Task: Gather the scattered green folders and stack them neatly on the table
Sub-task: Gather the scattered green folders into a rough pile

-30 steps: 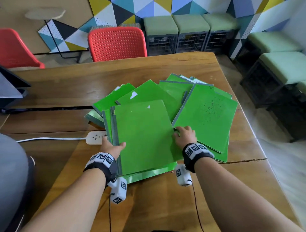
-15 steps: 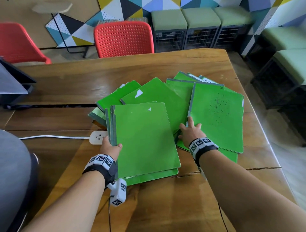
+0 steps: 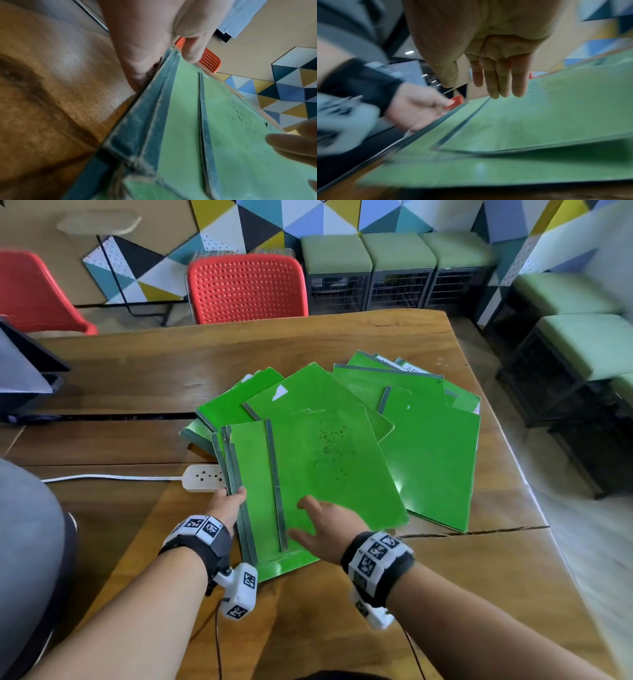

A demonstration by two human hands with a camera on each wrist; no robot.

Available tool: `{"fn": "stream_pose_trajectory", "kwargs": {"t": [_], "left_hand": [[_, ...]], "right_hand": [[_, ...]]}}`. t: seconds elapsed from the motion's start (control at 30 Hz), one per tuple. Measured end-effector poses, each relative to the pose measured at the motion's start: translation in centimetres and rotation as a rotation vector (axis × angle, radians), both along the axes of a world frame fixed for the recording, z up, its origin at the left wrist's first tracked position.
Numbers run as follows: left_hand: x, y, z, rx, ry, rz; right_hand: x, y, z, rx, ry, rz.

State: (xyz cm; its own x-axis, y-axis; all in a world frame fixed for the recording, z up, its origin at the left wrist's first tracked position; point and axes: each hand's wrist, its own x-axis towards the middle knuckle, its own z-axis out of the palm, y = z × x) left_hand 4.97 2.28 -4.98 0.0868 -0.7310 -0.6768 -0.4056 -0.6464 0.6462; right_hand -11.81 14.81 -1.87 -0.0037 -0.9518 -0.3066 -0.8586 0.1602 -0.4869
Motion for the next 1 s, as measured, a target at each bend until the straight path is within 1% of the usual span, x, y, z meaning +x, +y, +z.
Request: {"fn": "stream_pose_trajectory", "kwargs": {"t": [0.07, 0.13, 0.2, 0.27, 0.33, 0.43, 0.47, 0.53, 0.6, 0.7, 0.8, 0.9, 0.97, 1.0], "left_hand": [[-0.1, 0.3, 0.0, 0.001, 0.008, -0.006], [-0.4, 0.4, 0.2, -0.014, -0.020, -0.018], [-0.7, 0.5, 0.4, -0.037, -0.081, -0.039], [-1.1, 0.5, 0.3, -0.063, -0.128, -0.059], [-1.5, 0.5, 0.3, -0.093, -0.147, -0.070], [-1.7, 0.1, 0.2, -0.100, -0.195, -0.085], [-1.7, -0.3, 0.1, -0.093, -0.215, -0.094], [-1.3, -1.0, 0.0, -0.097, -0.230, -0.092], [-0.7, -1.7, -0.1, -0.125, -0.238, -0.080], [0.4, -2.5, -0.2, -0.153, -0.242, -0.050], [1.1, -3.1, -0.4, -0.156, -0.222, -0.016], [1.3, -3.3, -0.8, -0.134, -0.211, -0.002], [1.3, -3.4, -1.2, -0.124, -0.194, 0.008], [1.3, -3.5, -1.4, -0.121, -0.193, 0.013]], "right_hand": [[-2.8, -0.8, -1.0, -0.021, -0.013, -0.213], [-7.1, -1.6, -2.4, -0.008, 0.084, -0.474], [-10.9, -1.9, -3.8, 0.113, 0.193, -0.667], [-12.4, -2.3, -4.6, 0.237, 0.162, -0.762], [-11.7, -3.1, -5.4, 0.250, 0.083, -0.728], [-9.0, -4.3, -6.3, 0.179, -0.023, -0.556], [-8.3, -4.7, -6.5, 0.149, -0.030, -0.489], [-8.6, -6.0, -6.5, 0.083, 0.046, -0.413], [-10.5, -8.1, -6.0, 0.029, 0.144, -0.465], [-14.4, -11.5, -5.3, 0.007, 0.208, -0.598], [-17.3, -13.9, -5.2, 0.104, 0.242, -0.650], [-18.4, -14.7, -5.8, 0.204, 0.298, -0.655], [-18.6, -14.8, -6.3, 0.237, 0.290, -0.670], [-18.6, -14.8, -6.3, 0.243, 0.258, -0.677]]}}
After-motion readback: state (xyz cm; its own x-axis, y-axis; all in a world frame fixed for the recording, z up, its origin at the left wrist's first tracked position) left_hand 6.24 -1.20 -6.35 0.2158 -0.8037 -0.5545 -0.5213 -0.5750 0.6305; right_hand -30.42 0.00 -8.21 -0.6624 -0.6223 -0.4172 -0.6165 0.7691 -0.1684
